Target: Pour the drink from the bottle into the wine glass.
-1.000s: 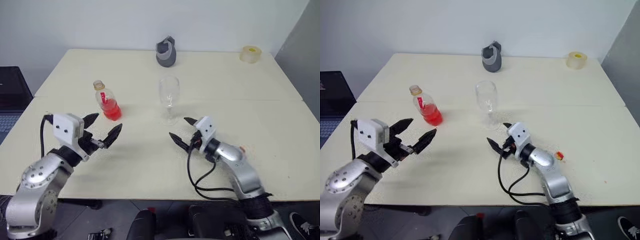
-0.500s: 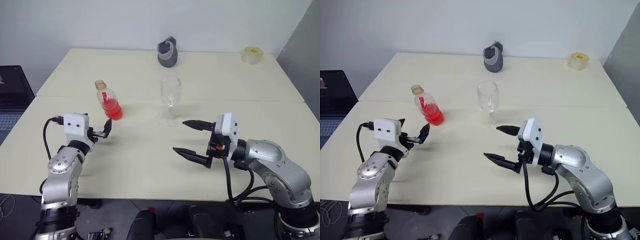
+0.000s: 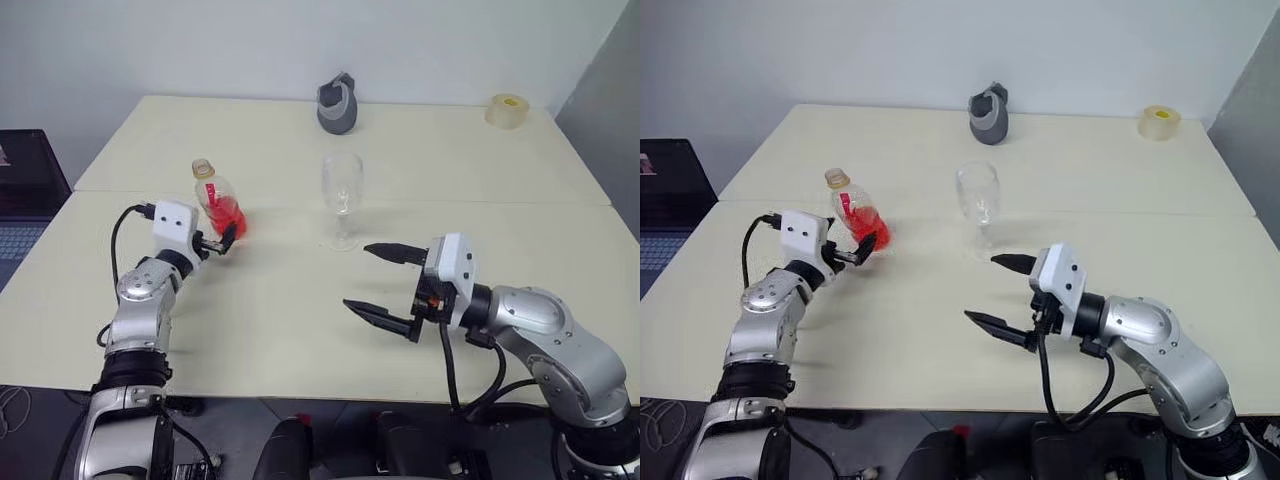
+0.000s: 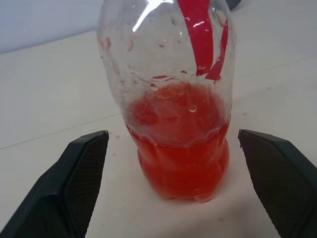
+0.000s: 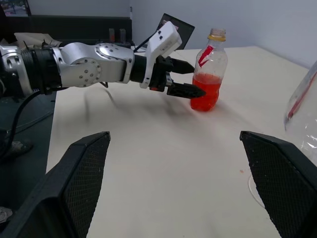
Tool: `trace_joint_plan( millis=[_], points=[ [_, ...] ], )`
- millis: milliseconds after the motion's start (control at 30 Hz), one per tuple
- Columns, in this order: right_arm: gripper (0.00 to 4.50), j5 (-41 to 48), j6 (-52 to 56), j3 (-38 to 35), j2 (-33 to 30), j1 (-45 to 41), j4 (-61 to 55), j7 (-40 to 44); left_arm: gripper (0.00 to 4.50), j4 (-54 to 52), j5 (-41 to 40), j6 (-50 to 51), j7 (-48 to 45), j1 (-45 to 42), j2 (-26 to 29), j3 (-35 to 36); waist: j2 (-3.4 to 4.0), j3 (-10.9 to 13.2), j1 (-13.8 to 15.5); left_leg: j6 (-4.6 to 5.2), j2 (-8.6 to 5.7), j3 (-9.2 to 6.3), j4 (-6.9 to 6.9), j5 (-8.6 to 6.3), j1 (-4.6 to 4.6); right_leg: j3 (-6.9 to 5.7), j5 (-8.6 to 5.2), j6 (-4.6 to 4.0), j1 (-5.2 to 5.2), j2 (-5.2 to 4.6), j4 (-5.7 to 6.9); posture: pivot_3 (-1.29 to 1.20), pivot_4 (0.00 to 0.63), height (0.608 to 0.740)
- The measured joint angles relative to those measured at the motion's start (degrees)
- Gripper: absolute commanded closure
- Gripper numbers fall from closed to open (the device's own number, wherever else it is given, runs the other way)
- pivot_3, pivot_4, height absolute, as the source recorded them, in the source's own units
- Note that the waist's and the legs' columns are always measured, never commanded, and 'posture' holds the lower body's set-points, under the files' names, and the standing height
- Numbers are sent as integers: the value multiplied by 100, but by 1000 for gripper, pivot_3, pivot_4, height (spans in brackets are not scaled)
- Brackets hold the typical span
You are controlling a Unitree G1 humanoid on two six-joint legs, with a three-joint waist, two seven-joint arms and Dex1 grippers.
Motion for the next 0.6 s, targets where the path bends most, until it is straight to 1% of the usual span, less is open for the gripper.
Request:
trace_joint_plan(
  millis=[200, 433, 533, 600],
  points=[
    [27, -30, -17, 15, -9, -58, -33, -75, 0, 801, 55, -348, -140, -468, -5, -63, 0, 0, 0, 0, 0, -2, 2, 0, -1, -2, 0, 0, -1, 0, 2, 0, 150, 740],
    [27, -43, -43, 120, 5, -196, -34, -151, 0, 1770, 3, -636, -287, -1050, -181, -16, -1, 0, -1, 0, -3, -1, 4, 0, -2, -8, 0, 0, -1, 0, 5, 0, 150, 740],
    [0, -46, -50, 129, 6, -208, -32, -159, 632, 2120, -1, -761, -394, -1263, -230, -3, -1, 0, -1, 0, -3, -2, 4, 0, -2, -10, 0, 0, -1, 0, 6, 0, 150, 740],
    [0, -80, -62, 134, 16, -220, -32, -168, 1225, 2285, -19, -845, -424, -1384, -258, 17, -1, 0, -1, 0, -4, -2, 4, 0, -2, -10, 0, 0, -1, 0, 6, 0, 150, 740]
  ],
)
